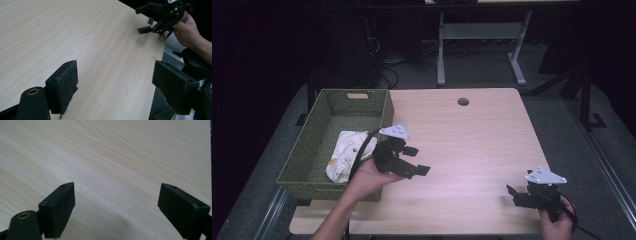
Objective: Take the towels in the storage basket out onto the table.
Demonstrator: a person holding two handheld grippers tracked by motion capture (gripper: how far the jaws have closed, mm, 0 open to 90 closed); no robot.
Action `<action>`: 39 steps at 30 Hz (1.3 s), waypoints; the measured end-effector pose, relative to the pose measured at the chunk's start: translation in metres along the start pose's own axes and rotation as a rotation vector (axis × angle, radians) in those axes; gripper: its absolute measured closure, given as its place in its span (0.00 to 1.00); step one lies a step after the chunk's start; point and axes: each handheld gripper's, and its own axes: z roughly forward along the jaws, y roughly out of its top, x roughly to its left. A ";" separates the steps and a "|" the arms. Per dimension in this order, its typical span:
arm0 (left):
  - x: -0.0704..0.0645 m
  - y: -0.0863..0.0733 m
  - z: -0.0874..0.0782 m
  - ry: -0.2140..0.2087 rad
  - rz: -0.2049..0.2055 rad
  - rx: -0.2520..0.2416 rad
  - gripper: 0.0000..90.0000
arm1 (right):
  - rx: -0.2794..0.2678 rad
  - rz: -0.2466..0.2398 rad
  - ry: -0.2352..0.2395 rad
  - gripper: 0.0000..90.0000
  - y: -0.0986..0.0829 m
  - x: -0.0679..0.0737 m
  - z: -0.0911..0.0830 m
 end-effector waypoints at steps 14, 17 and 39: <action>0.035 0.011 -0.074 0.085 -0.056 0.007 0.26 | -0.011 -0.003 0.000 0.15 0.001 -0.001 -0.002; 0.039 0.010 -0.080 0.093 -0.062 0.007 0.26 | -0.010 -0.003 -0.001 0.15 0.001 -0.001 -0.002; 0.094 -0.026 -0.131 0.227 -0.216 0.003 0.32 | -0.007 -0.003 0.005 0.15 0.000 -0.002 -0.002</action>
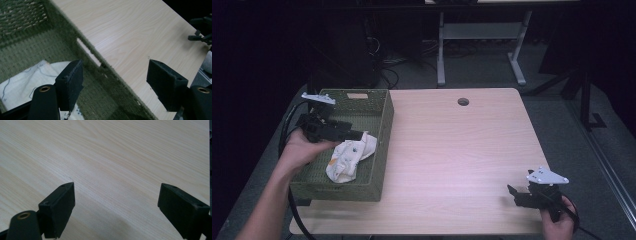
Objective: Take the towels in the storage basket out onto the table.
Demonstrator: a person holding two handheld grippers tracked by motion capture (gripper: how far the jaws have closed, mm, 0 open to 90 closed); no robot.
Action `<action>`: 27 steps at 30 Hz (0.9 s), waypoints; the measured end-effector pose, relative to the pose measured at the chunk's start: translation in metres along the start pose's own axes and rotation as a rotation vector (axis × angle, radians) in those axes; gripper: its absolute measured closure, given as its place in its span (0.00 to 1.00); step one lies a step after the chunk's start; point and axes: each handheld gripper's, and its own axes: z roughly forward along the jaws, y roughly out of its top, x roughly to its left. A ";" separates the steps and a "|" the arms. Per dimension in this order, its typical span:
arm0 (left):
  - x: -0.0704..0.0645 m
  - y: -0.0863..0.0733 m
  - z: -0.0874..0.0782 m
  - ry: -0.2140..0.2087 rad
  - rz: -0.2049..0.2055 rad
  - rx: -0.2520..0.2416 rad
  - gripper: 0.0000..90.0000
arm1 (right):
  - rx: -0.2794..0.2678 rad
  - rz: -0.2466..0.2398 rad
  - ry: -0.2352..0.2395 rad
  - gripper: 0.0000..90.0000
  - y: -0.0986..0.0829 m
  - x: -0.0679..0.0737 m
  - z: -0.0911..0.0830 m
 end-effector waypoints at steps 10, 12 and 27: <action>0.037 -0.021 0.013 0.029 -0.123 0.054 0.34 | -0.003 -0.002 0.002 0.15 0.000 0.000 0.000; 0.042 -0.025 0.017 0.035 -0.143 0.071 0.34 | -0.002 -0.004 0.003 0.15 0.000 0.000 0.000; 0.076 -0.046 0.051 0.080 -0.273 0.212 0.40 | -0.008 -0.011 0.002 0.15 0.000 -0.001 -0.002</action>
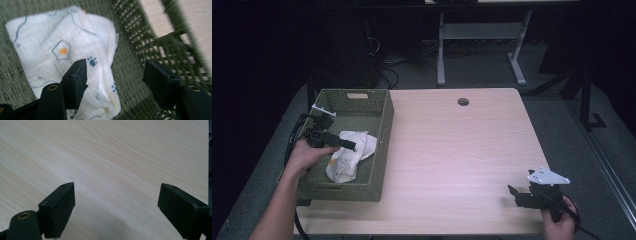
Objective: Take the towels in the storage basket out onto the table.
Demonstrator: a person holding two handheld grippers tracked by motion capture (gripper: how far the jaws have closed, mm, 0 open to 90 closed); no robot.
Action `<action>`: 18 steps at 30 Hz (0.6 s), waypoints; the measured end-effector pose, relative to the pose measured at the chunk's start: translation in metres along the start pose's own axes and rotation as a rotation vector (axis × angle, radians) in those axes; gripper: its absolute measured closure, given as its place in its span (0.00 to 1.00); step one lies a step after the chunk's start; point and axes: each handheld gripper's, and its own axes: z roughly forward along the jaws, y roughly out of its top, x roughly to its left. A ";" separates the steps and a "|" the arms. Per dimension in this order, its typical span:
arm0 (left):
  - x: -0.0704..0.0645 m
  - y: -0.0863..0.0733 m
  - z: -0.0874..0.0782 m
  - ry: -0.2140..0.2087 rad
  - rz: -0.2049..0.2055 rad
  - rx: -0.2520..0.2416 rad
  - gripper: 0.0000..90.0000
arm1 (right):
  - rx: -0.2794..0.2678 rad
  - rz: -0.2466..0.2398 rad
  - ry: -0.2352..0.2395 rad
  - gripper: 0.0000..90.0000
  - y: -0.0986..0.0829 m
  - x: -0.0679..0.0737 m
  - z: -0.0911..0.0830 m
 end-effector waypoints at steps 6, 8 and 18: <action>0.010 0.000 0.013 0.043 -0.041 0.070 0.41 | 0.000 -0.002 0.003 0.15 0.000 0.000 0.000; 0.011 0.000 0.017 0.077 -0.041 0.095 0.41 | 0.001 -0.003 0.005 0.15 0.000 0.000 0.000; 0.015 -0.001 0.033 0.142 -0.064 0.208 0.45 | -0.002 -0.009 0.014 0.15 0.000 0.002 0.000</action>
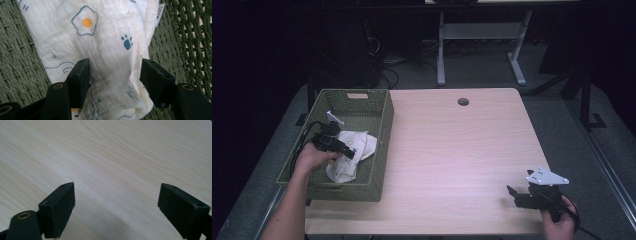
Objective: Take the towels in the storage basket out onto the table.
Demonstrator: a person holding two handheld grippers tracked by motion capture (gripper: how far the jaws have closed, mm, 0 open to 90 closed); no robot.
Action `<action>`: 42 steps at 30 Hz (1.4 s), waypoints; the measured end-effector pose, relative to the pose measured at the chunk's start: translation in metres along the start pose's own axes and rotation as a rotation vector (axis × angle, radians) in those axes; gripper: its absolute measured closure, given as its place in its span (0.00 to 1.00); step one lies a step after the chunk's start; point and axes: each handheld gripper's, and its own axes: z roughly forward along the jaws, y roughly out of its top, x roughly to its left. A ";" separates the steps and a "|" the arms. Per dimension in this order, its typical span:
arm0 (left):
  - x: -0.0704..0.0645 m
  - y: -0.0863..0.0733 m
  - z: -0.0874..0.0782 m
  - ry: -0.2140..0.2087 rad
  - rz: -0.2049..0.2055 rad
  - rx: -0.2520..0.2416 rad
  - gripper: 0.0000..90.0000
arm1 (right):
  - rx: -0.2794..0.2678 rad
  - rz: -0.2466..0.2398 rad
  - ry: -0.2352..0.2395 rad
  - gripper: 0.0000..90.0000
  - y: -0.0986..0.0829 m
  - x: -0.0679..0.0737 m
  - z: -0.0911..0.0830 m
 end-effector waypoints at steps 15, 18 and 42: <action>0.002 0.001 0.019 0.052 0.006 0.091 0.52 | 0.016 0.003 0.008 0.15 -0.003 -0.001 0.005; 0.004 0.001 0.020 0.047 -0.013 0.087 0.56 | 0.012 0.013 0.006 0.15 -0.003 -0.002 0.005; -0.001 -0.005 0.006 0.024 -0.002 0.030 0.84 | 0.007 0.014 -0.014 0.15 0.001 -0.001 0.003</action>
